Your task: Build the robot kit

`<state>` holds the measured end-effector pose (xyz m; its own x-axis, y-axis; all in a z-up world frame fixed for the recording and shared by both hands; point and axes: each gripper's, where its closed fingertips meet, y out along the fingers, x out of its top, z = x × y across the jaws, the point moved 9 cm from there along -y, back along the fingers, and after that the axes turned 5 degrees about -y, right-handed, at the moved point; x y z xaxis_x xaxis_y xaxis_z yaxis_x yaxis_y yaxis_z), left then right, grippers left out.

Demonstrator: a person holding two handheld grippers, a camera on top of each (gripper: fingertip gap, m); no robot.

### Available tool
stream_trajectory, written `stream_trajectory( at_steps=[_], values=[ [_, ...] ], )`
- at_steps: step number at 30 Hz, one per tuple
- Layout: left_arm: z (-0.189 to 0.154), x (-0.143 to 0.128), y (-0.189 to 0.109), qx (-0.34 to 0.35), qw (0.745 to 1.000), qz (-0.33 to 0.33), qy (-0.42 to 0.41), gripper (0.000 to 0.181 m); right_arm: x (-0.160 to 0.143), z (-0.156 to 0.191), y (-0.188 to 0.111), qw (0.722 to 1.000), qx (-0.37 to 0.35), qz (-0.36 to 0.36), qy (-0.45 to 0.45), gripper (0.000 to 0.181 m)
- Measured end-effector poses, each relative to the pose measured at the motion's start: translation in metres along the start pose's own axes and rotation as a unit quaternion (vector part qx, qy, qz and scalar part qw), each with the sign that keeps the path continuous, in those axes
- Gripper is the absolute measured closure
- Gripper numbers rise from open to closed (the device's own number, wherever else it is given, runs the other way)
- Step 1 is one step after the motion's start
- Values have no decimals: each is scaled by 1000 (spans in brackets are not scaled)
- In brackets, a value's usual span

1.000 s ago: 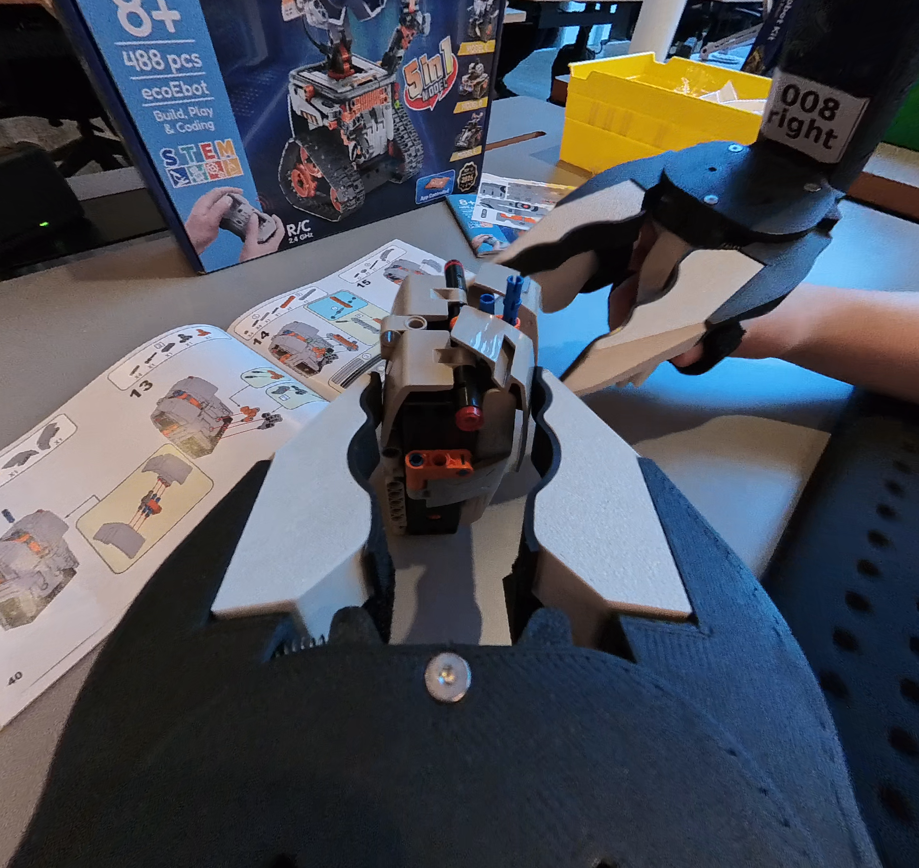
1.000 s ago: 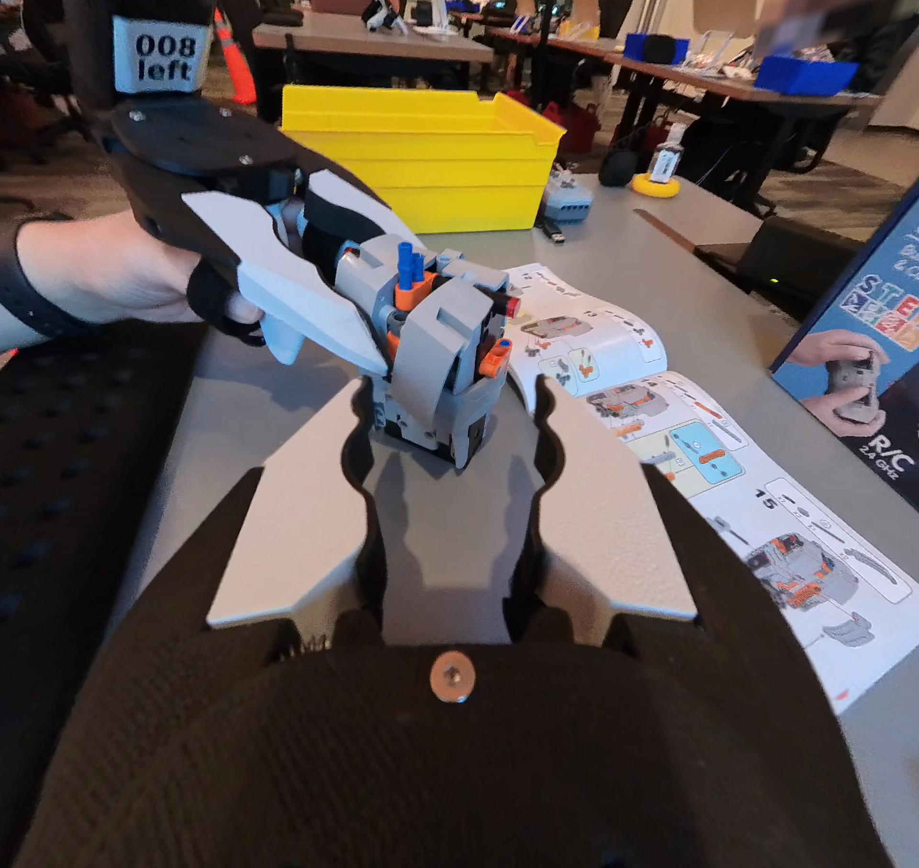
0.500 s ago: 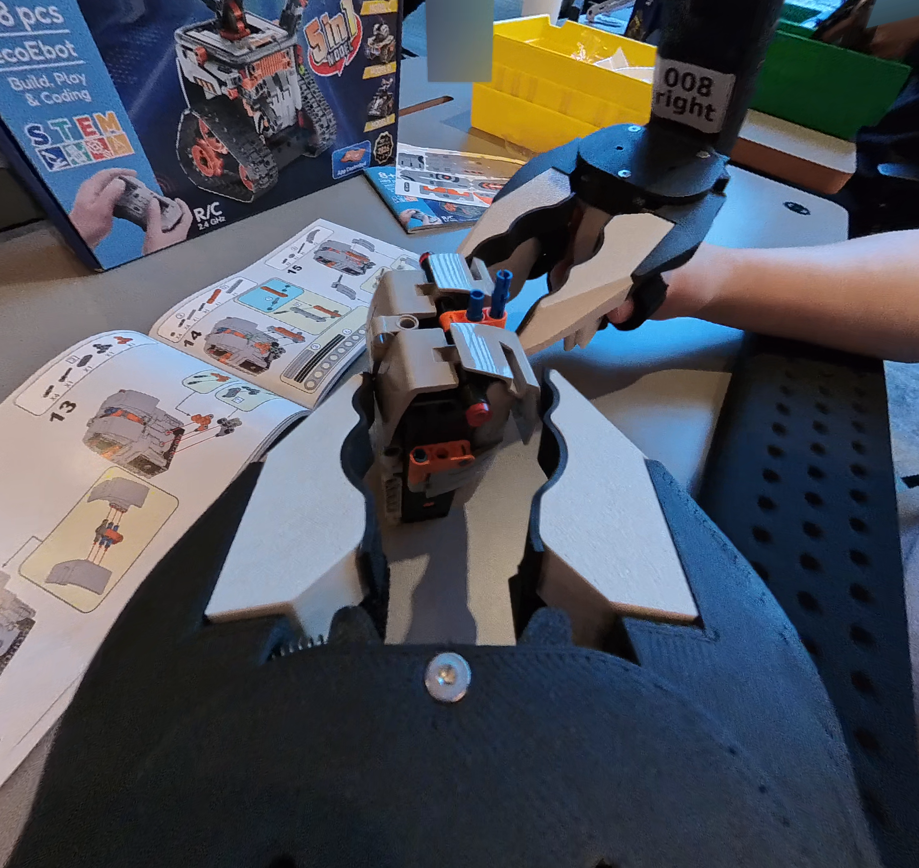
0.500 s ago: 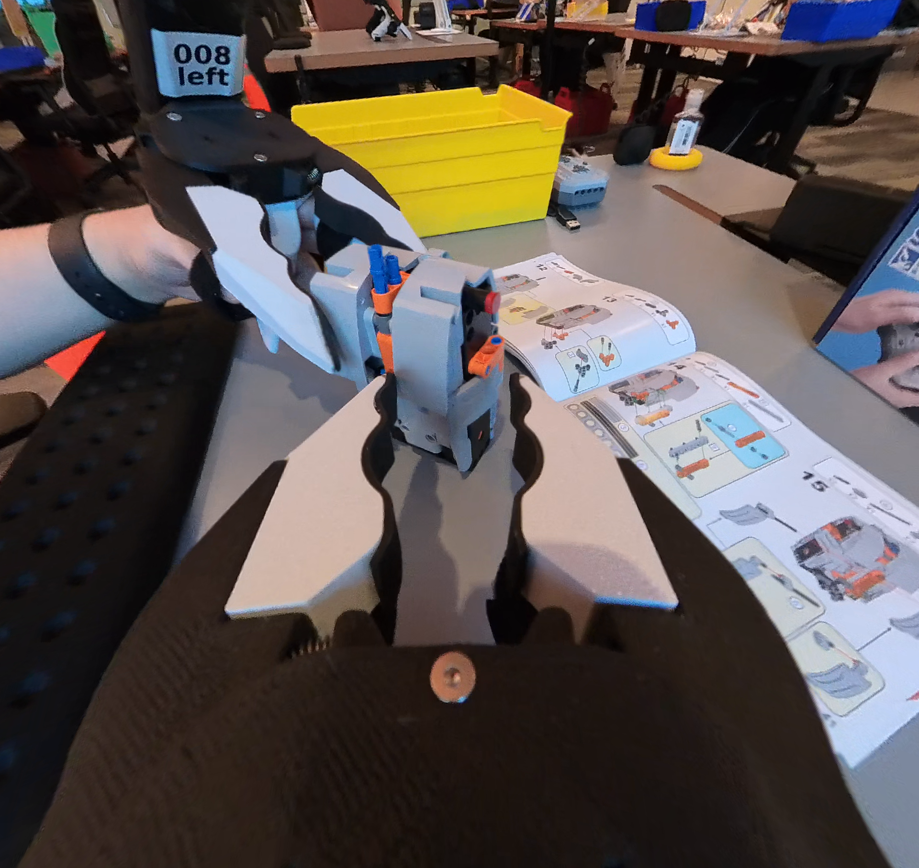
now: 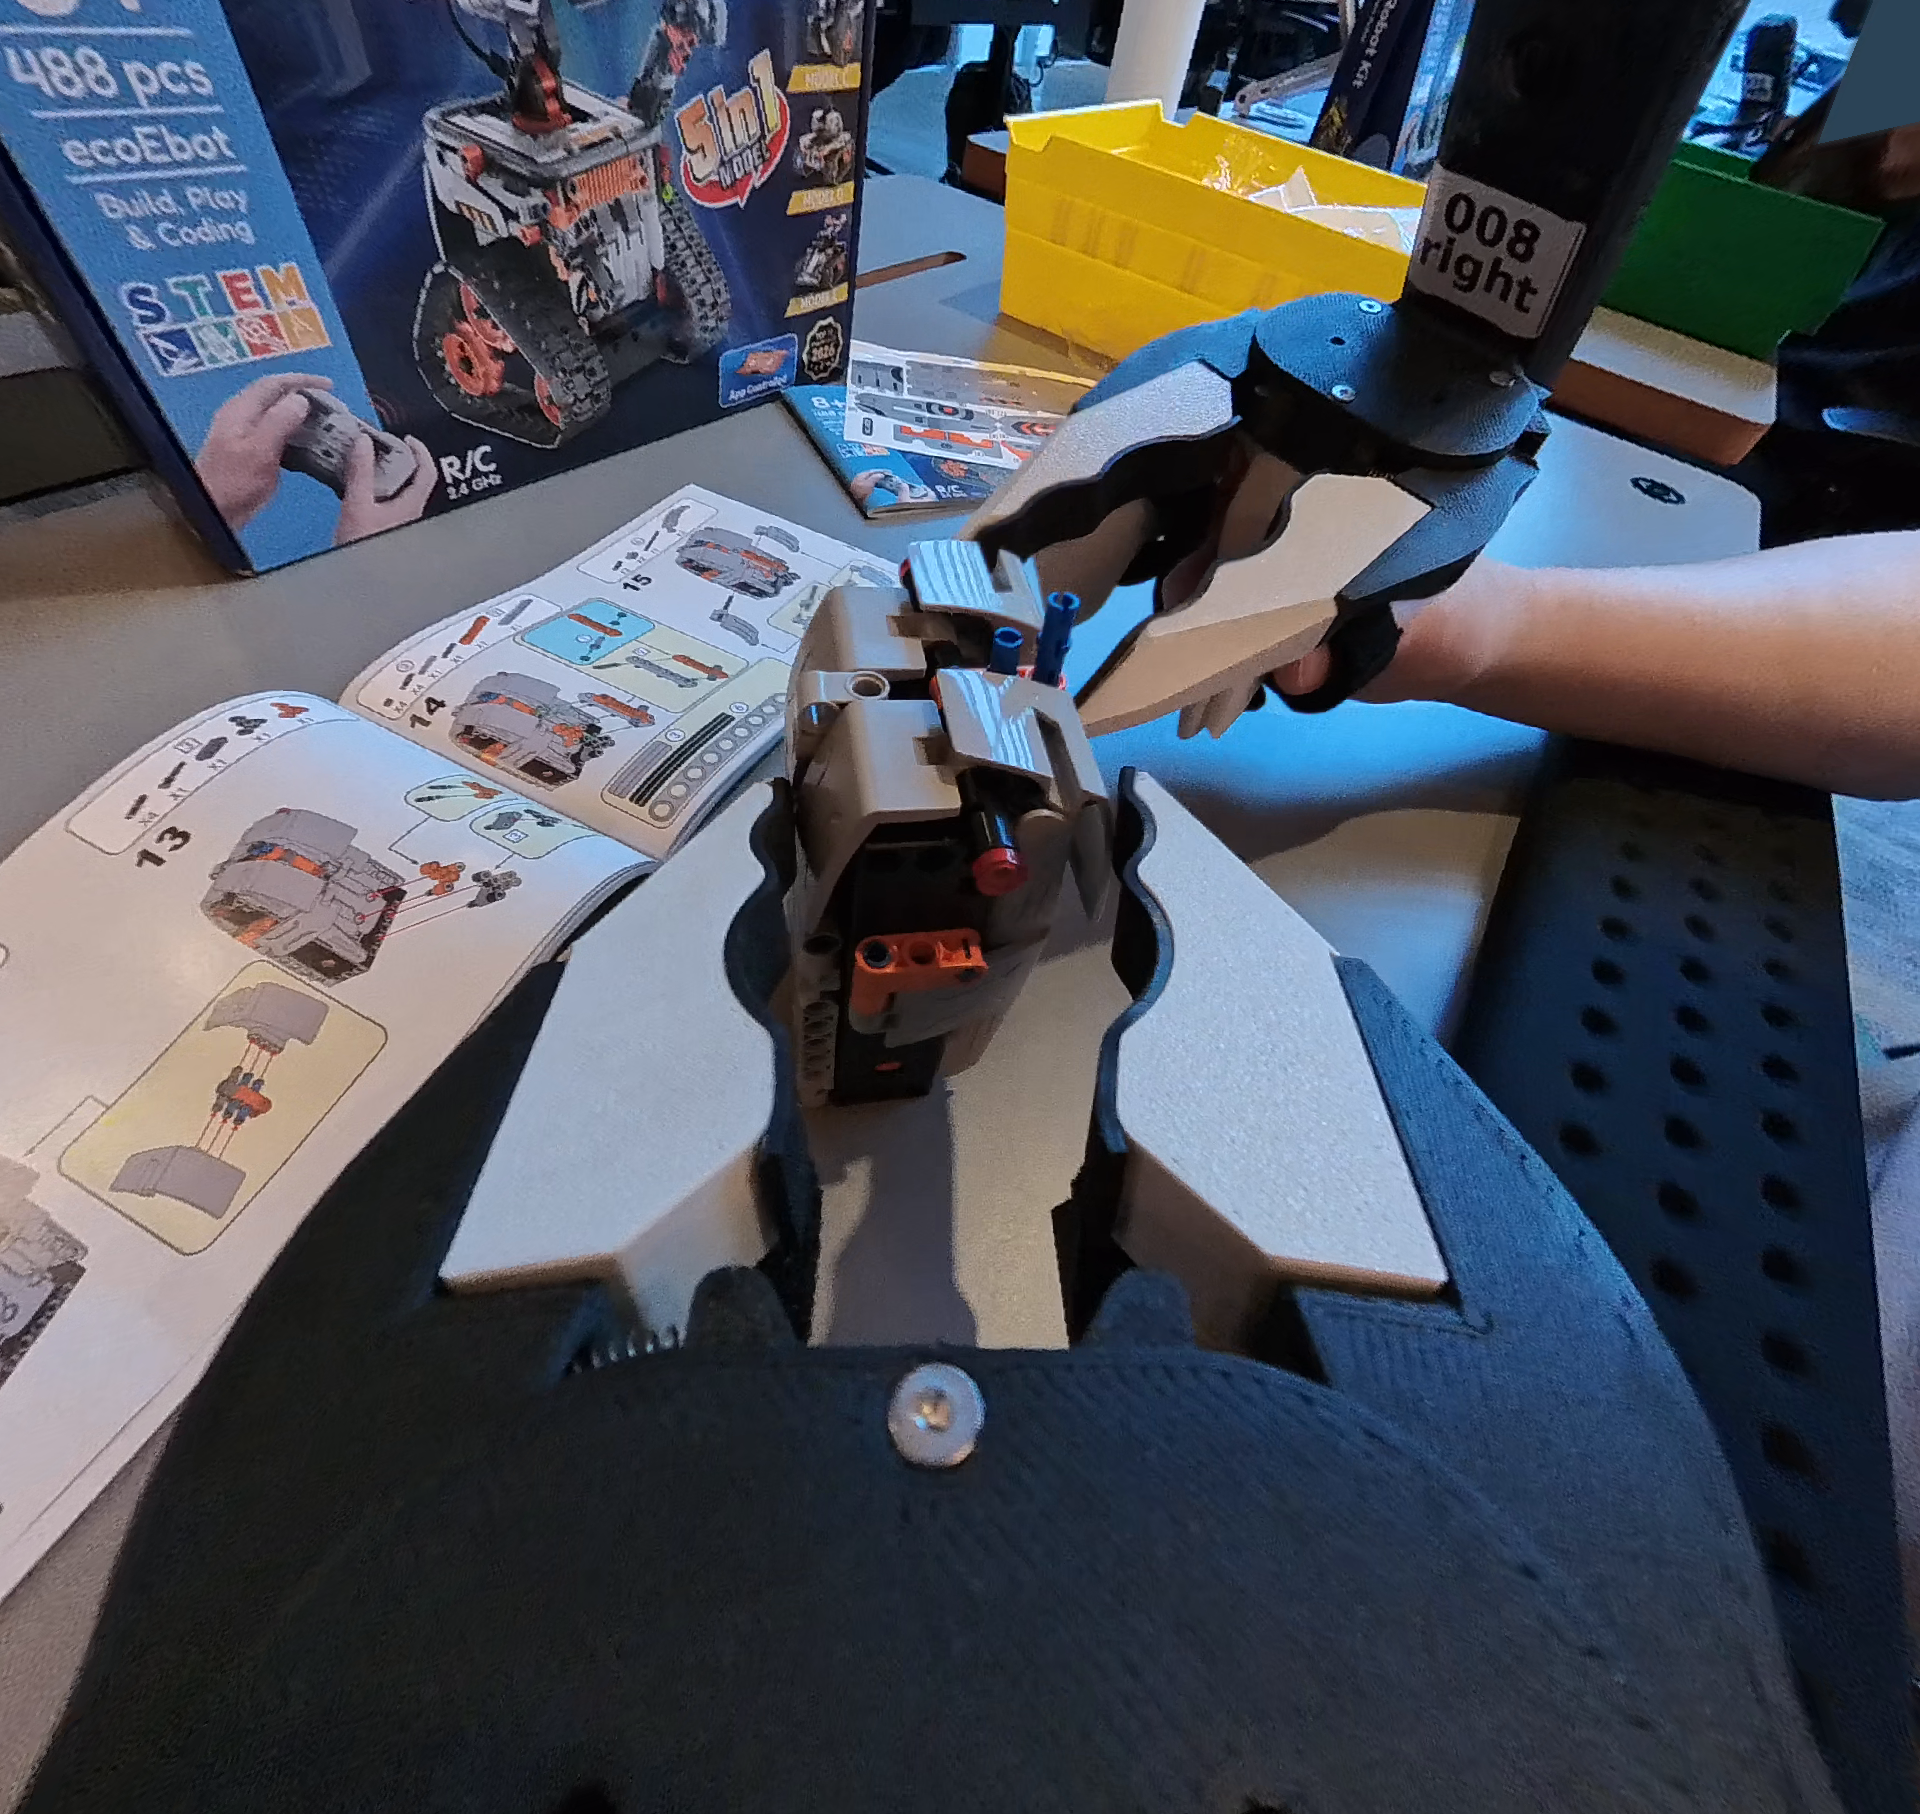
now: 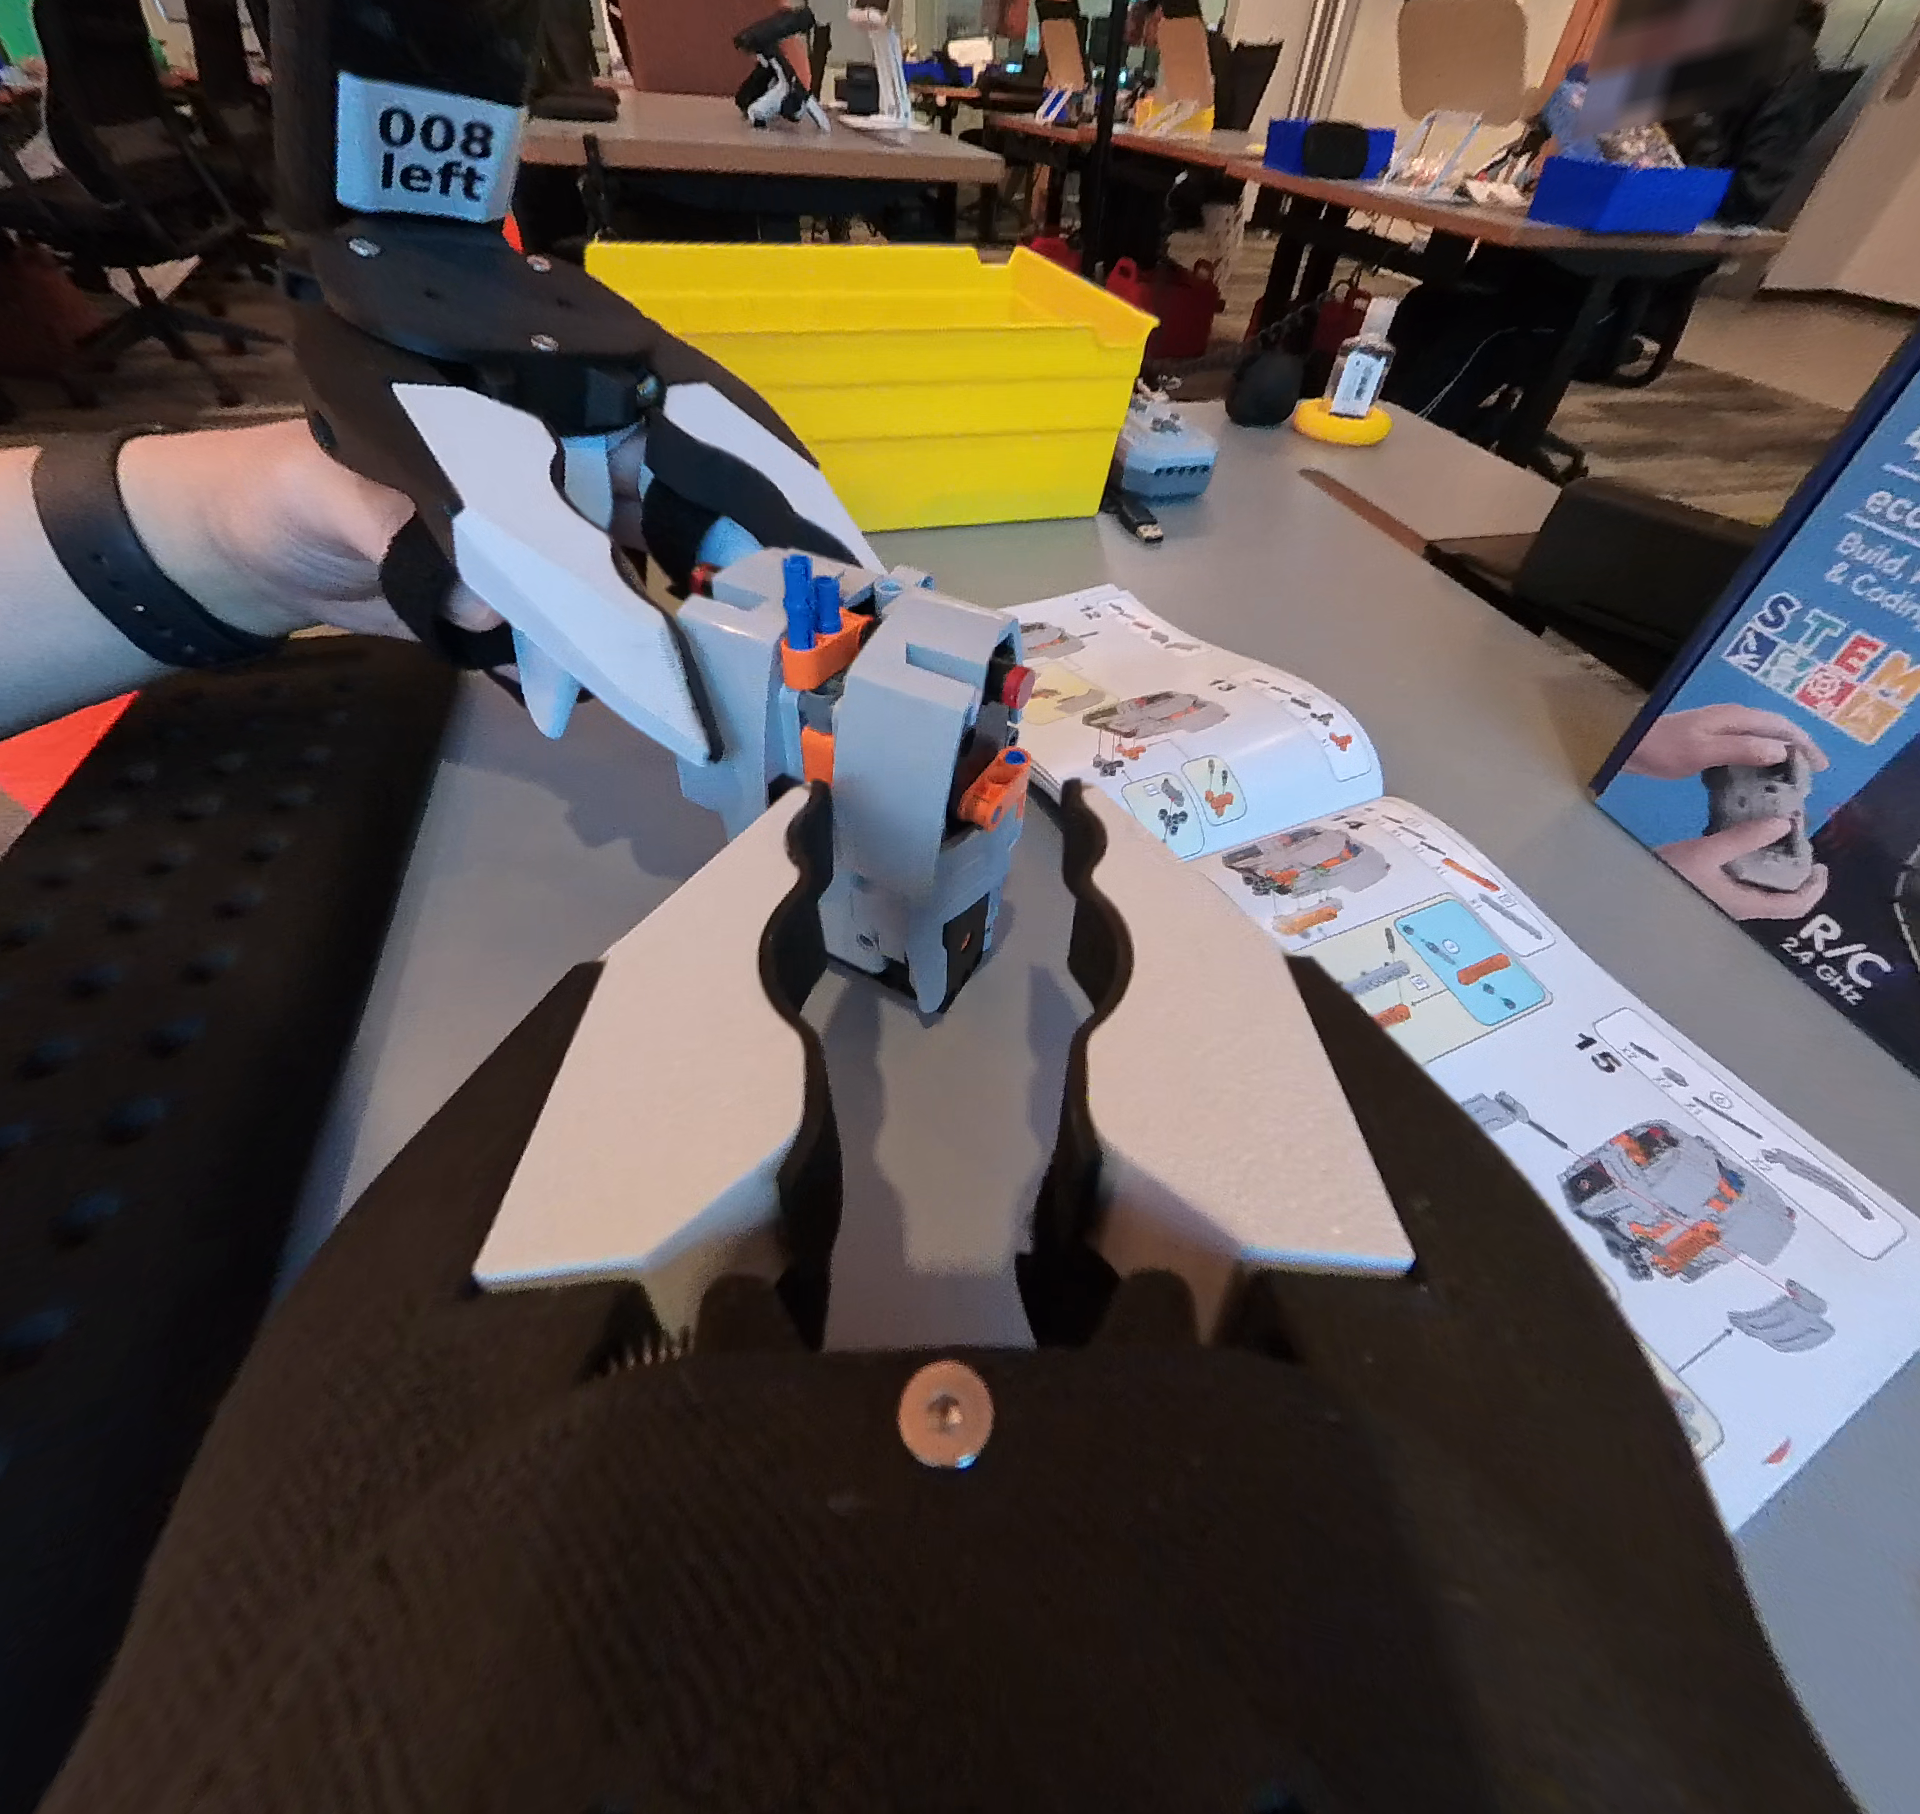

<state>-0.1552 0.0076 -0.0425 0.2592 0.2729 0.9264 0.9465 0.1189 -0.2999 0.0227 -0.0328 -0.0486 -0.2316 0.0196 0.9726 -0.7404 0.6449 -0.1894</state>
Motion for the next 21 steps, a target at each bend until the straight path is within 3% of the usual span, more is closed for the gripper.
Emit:
stream_trajectory(
  at_steps=[3,8,21],
  values=[
    [-2,-1,-3,11,1000,-4,5,122,0,1,-2,1000,10,-3,6,153],
    [-6,-3,-4,29,999,-13,3,122,2,7,-3,1000,1,-7,-24,161],
    [-10,-10,4,96,994,-23,36,119,5,16,0,997,-40,0,-62,164]
  ],
)
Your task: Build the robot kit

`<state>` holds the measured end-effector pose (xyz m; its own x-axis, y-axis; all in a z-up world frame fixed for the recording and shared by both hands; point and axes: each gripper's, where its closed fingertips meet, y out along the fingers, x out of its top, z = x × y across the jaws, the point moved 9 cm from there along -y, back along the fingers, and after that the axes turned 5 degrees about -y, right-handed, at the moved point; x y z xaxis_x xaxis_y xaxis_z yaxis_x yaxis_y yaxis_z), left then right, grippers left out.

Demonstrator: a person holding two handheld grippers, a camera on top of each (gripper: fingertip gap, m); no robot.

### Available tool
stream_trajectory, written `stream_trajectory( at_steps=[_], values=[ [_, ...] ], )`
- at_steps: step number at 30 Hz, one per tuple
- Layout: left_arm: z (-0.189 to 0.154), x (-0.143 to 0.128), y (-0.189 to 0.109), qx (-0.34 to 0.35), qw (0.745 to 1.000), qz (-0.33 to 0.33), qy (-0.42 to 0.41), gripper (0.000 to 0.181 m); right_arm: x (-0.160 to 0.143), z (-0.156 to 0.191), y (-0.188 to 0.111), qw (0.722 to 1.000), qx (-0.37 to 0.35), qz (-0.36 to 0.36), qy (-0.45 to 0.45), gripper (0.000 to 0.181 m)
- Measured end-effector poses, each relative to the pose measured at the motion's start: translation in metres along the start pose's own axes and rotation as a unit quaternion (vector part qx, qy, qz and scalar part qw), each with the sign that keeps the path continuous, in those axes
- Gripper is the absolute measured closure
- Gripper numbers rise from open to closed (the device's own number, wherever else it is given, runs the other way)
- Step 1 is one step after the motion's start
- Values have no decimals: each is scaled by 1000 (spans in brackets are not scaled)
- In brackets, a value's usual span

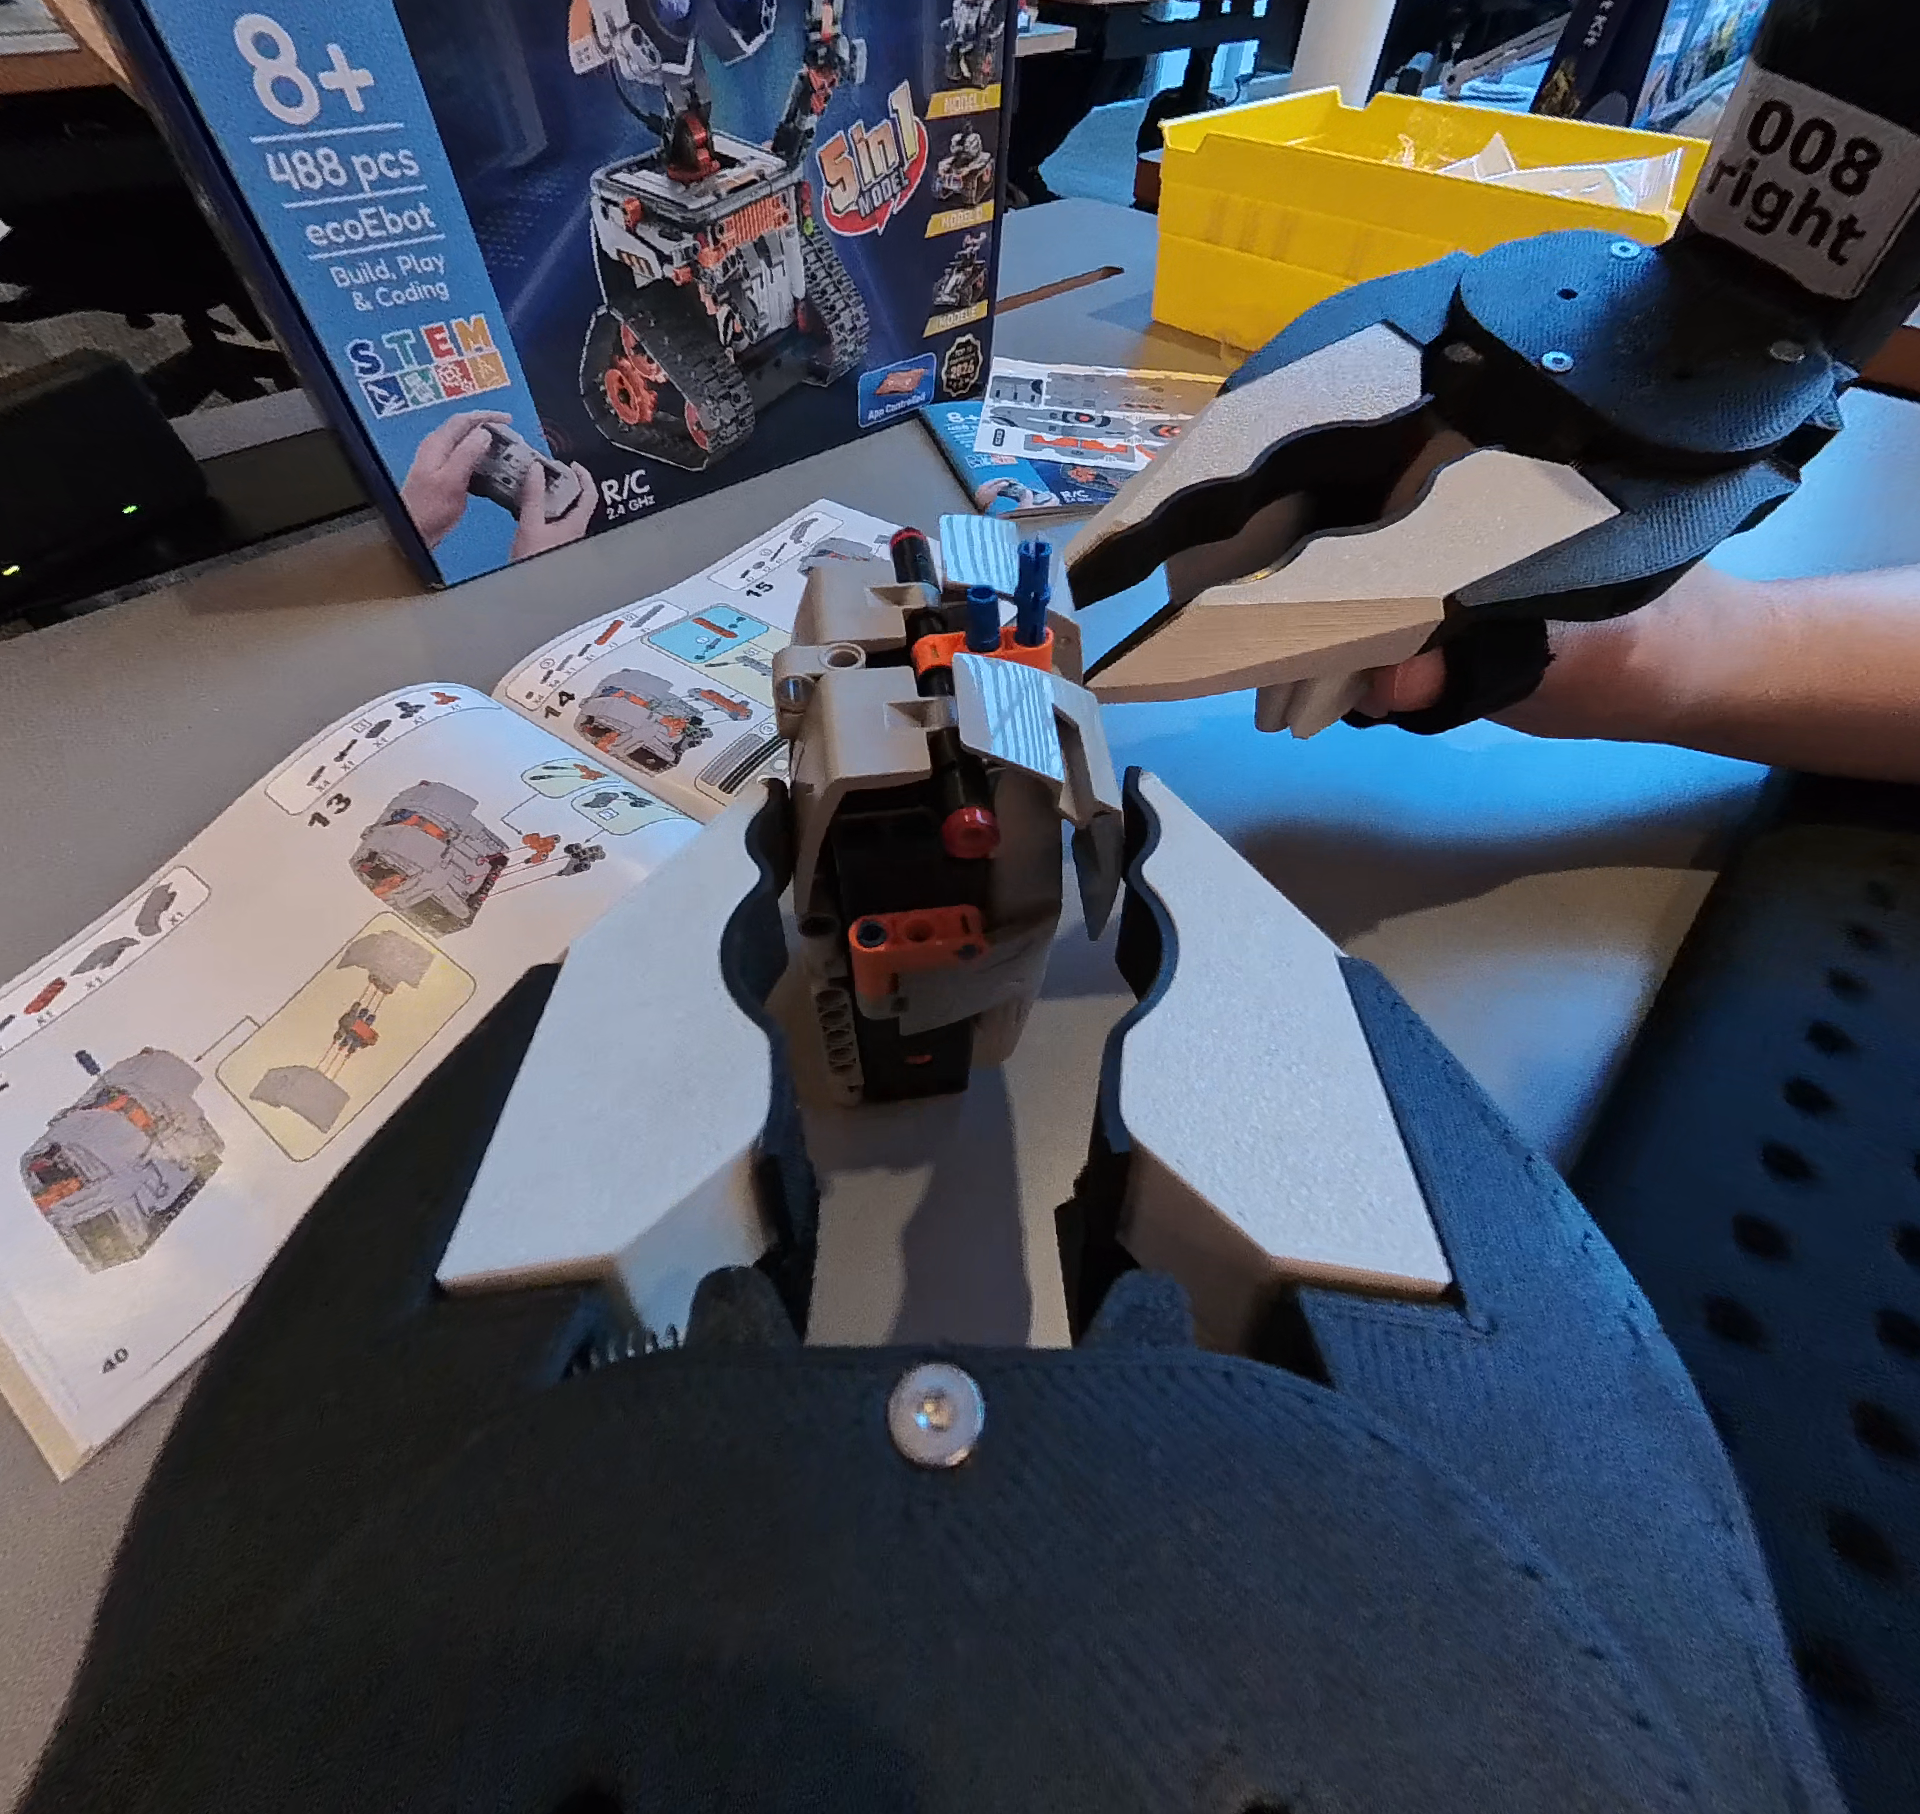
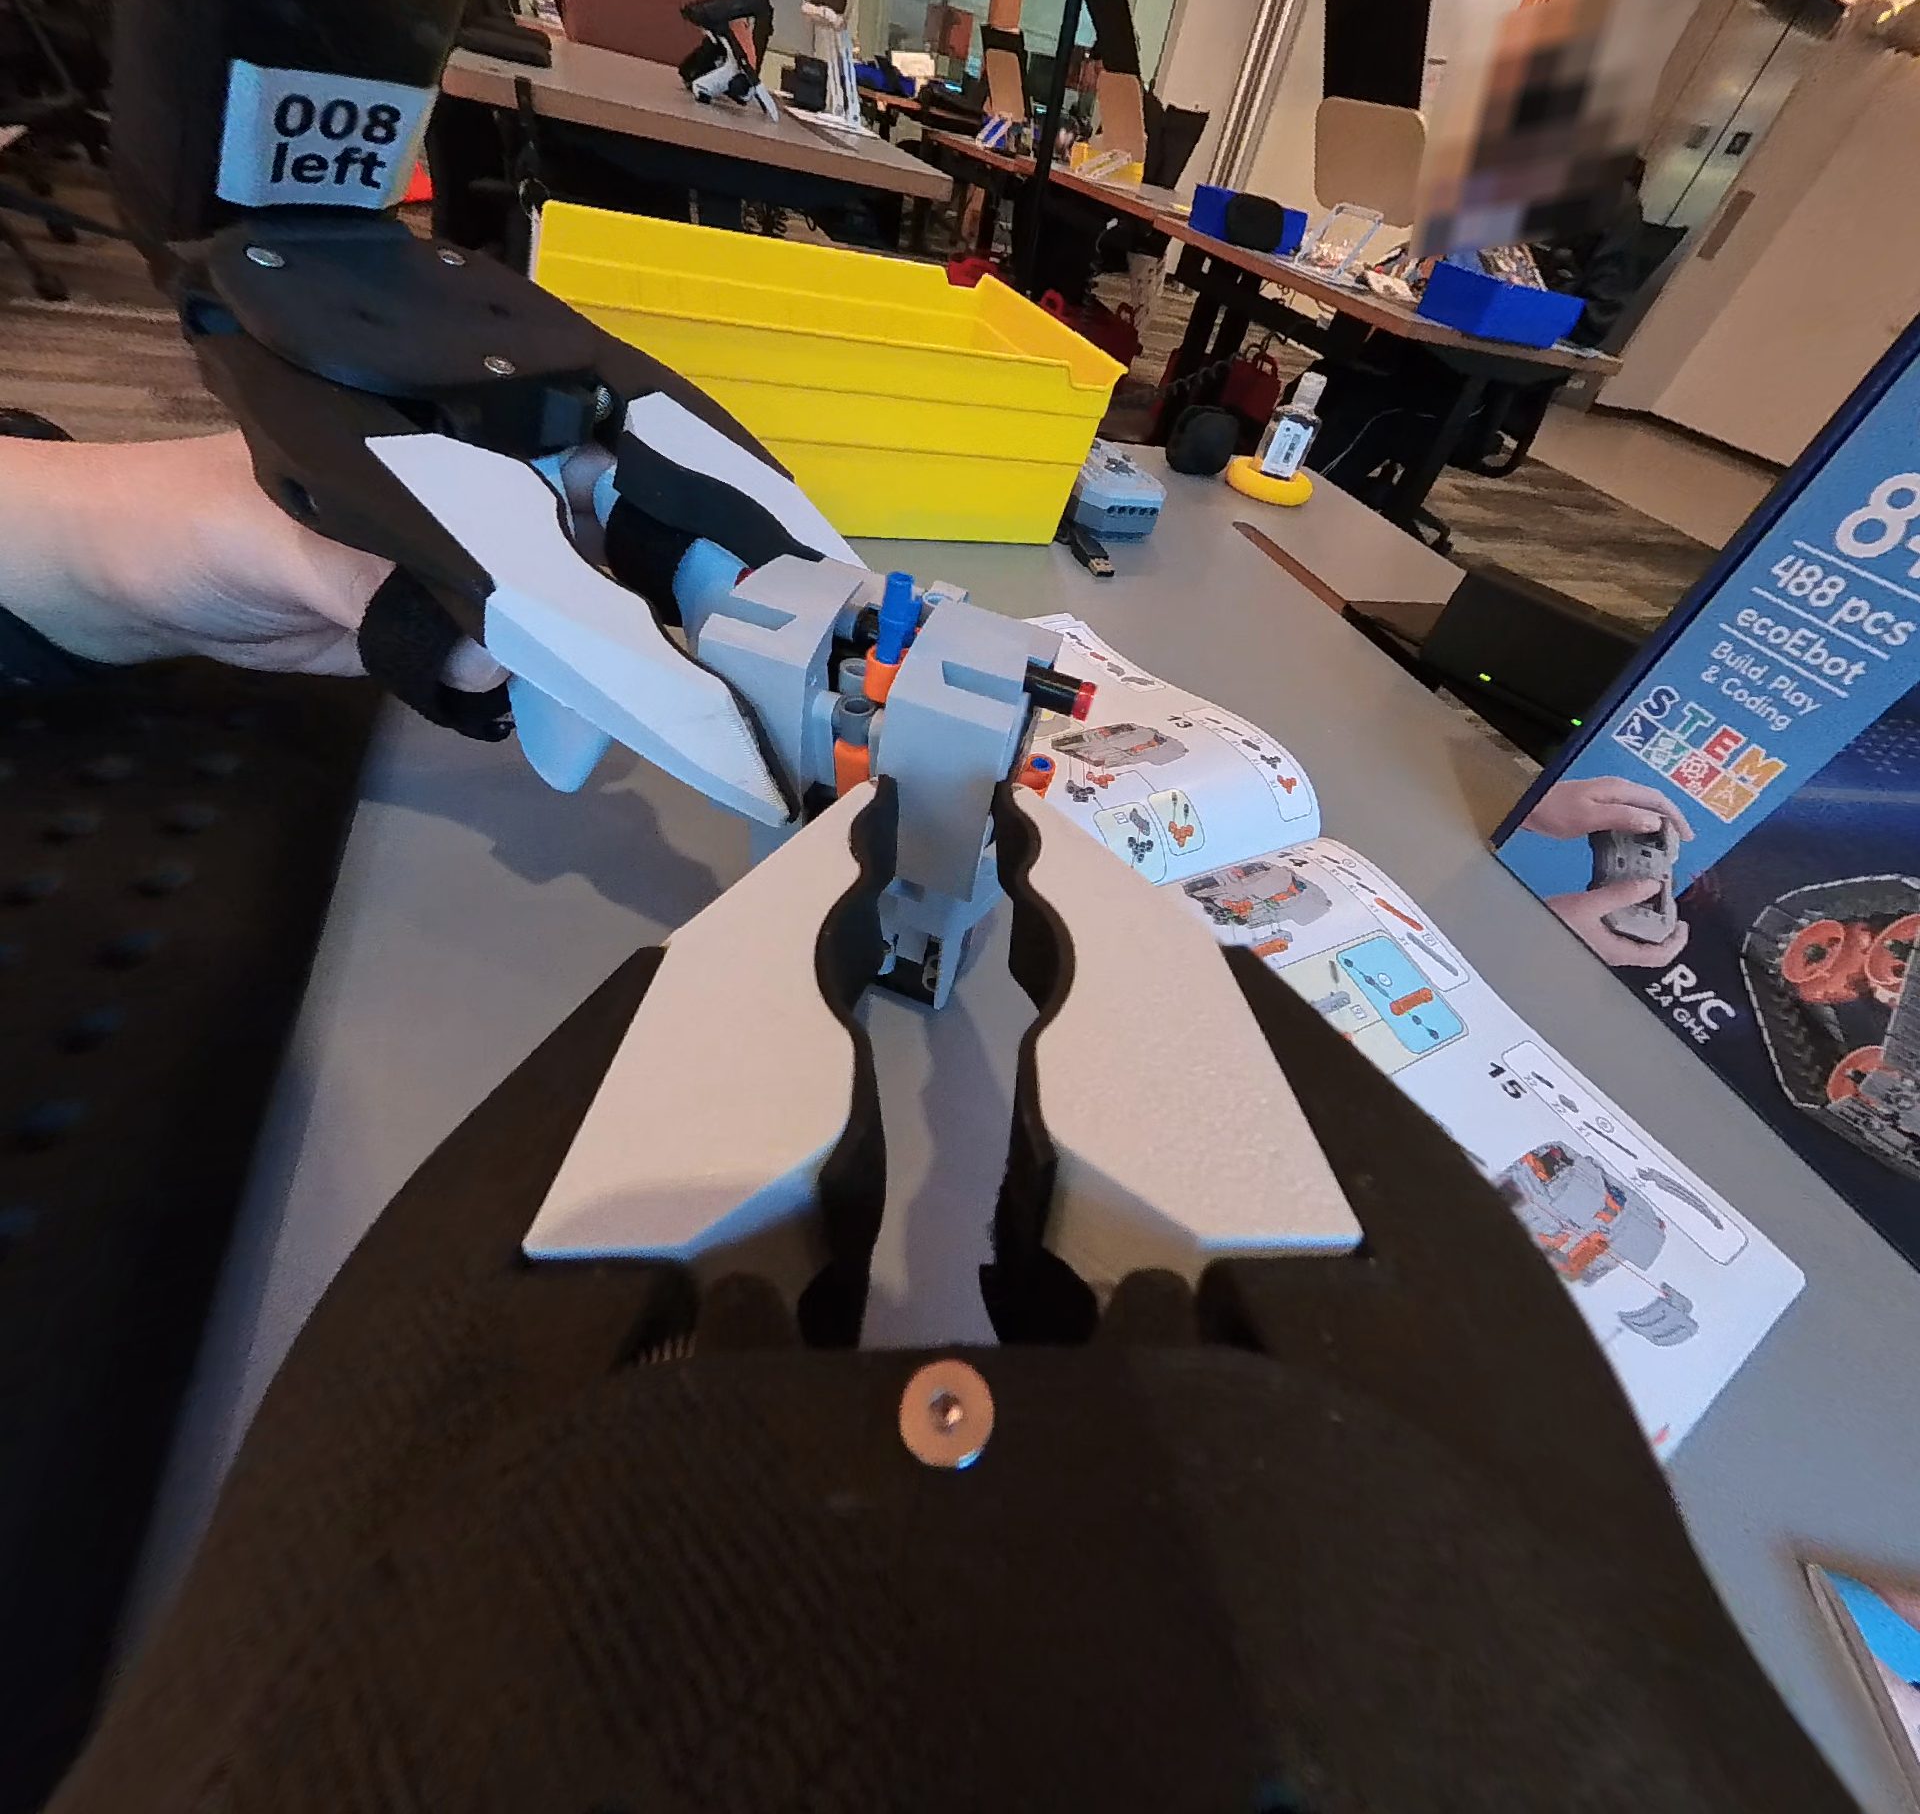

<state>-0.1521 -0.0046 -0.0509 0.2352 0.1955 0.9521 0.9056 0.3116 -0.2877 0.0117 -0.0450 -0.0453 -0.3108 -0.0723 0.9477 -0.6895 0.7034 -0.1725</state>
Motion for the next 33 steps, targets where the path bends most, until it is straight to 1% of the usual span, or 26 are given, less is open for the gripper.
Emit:
stream_trajectory(
  at_steps=[3,6,8,10,12,14,16,18,20,21,22,24,25,26,28,30,31,33],
  values=[
    [1,1,1,-2,1000,-1,-10,119,0,-4,0,1000,-3,-4,23,165],
    [3,1,2,-4,999,-14,-36,121,-1,-6,1,999,-3,-4,44,165],
    [6,1,1,-1,998,-25,-58,124,-2,-8,1,999,-9,3,44,158],
    [7,0,-1,-1,997,-32,-68,125,1,-9,-1,1000,-15,3,0,149],
    [7,0,-1,-3,997,-37,-67,125,8,-9,-4,997,-20,-3,-80,139],
    [5,-1,-1,-3,997,-38,-61,125,10,-5,-6,988,-12,3,-153,139],
    [3,-1,0,-6,998,-37,-52,125,8,-4,-3,976,-9,27,-214,137],
    [3,-1,-1,-5,998,-35,-44,125,10,-2,-1,970,1,26,-242,139],
    [3,-2,-3,-14,999,-33,-36,123,13,-4,2,969,8,21,-244,139],
    [4,-3,-4,-21,999,-33,-33,123,14,-5,4,972,24,16,-233,135],
    [5,-4,-5,-31,998,-35,-33,123,14,-8,6,975,40,13,-218,126],
    [7,-5,-9,-57,997,-38,-43,124,15,-17,11,983,62,7,-174,99],
    [8,-5,-11,-70,996,-38,-47,124,15,-20,13,985,93,11,-143,98],
    [9,-5,-13,-82,995,-37,-51,124,14,-21,16,985,129,21,-111,105],
    [10,-6,-17,-95,994,-34,-51,125,13,-22,19,985,165,33,-45,111],
    [7,-8,-23,-103,993,-32,-44,125,9,-14,20,979,202,35,-11,119],
    [4,-9,-25,-101,993,-35,-40,124,8,-9,19,978,207,29,-5,125],
    [0,-11,-27,-94,994,-43,-35,121,7,0,16,976,219,21,-6,149]
  ],
)
